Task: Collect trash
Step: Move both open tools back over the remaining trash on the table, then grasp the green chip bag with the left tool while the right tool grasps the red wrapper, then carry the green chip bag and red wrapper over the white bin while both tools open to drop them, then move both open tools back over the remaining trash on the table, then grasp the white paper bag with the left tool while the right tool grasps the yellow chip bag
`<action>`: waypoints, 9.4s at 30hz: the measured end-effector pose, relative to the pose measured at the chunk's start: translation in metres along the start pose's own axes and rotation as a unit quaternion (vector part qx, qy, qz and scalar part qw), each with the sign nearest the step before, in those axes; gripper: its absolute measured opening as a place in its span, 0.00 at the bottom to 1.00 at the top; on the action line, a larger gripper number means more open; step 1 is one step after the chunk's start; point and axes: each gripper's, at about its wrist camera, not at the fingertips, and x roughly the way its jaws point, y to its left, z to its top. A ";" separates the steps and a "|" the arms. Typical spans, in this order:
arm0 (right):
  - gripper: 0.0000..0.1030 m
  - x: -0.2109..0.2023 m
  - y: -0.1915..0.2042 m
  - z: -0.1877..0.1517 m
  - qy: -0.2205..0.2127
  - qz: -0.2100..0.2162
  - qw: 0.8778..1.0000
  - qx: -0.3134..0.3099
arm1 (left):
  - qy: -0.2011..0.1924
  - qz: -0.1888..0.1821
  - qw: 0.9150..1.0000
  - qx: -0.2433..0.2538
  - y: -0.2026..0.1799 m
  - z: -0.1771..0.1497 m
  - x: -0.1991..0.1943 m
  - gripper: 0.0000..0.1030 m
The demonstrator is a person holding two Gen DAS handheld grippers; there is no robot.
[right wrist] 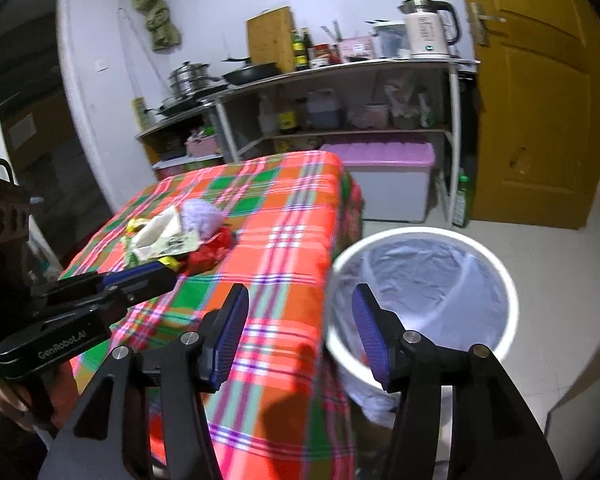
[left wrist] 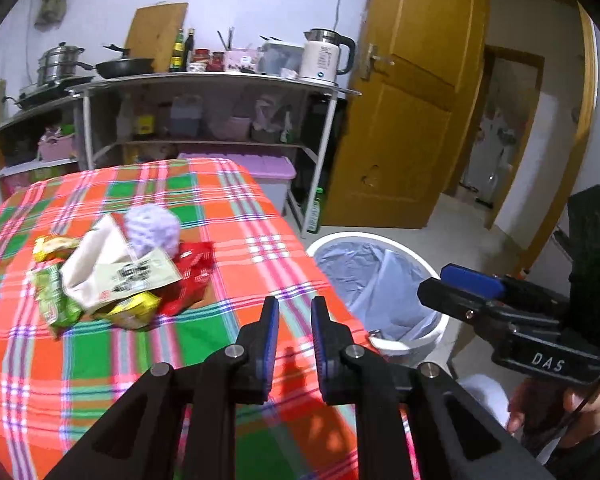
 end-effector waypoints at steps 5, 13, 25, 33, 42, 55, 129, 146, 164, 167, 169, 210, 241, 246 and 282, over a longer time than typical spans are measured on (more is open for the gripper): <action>0.53 0.005 0.021 0.000 0.013 0.014 1.000 -0.015 | -0.001 0.025 1.000 -0.020 0.024 -0.013 -0.017 0.15; 0.53 0.018 0.044 0.006 0.032 0.036 0.999 -0.015 | -0.005 0.061 0.997 -0.048 0.064 -0.024 -0.036 0.15; 0.53 0.050 0.067 0.017 0.063 0.055 0.996 -0.011 | -0.015 0.107 0.989 -0.096 0.121 -0.028 -0.051 0.30; 0.53 0.083 0.072 0.031 0.082 0.063 0.995 0.001 | -0.008 0.124 0.984 -0.124 0.160 -0.016 -0.038 0.42; 0.52 0.124 0.071 0.044 0.101 0.063 0.993 0.011 | 0.025 0.144 0.978 -0.146 0.190 -0.010 -0.002 0.42; 0.44 0.185 0.062 0.055 0.136 0.071 0.987 0.045 | 0.055 0.149 0.974 -0.160 0.207 -0.006 0.028 0.42; 0.11 0.014 0.007 0.037 0.008 0.041 0.997 0.067 | -0.035 0.081 0.994 -0.059 0.064 0.015 -0.054 0.27; 0.11 -0.001 -0.052 0.026 0.001 -0.004 0.994 0.112 | -0.001 0.006 1.000 -0.015 0.008 0.026 0.007 0.27; 0.12 0.013 -0.117 0.006 0.025 -0.051 0.985 0.163 | 0.046 -0.047 0.998 0.024 -0.042 0.031 0.086 0.27; 0.12 0.020 -0.125 0.005 0.032 -0.058 0.984 0.167 | 0.058 -0.055 0.996 0.026 -0.045 0.033 0.100 0.28; 0.12 0.023 -0.131 0.003 0.037 -0.063 0.983 0.171 | 0.068 -0.058 0.996 0.027 -0.049 0.032 0.110 0.28; 0.24 -0.006 -0.092 0.011 0.006 -0.034 0.990 0.134 | 0.032 -0.050 0.998 -0.013 -0.035 0.032 0.066 0.45; 0.45 -0.021 0.030 0.020 -0.006 0.043 0.998 0.033 | -0.034 0.072 0.995 -0.057 0.056 -0.010 -0.062 0.45; 0.45 -0.012 0.044 0.017 0.005 0.055 0.998 0.019 | -0.039 0.085 0.993 -0.067 0.069 -0.015 -0.071 0.45; 0.50 0.129 0.123 0.018 0.125 0.111 0.986 0.024 | -0.053 0.113 0.984 -0.128 0.167 -0.023 -0.075 0.49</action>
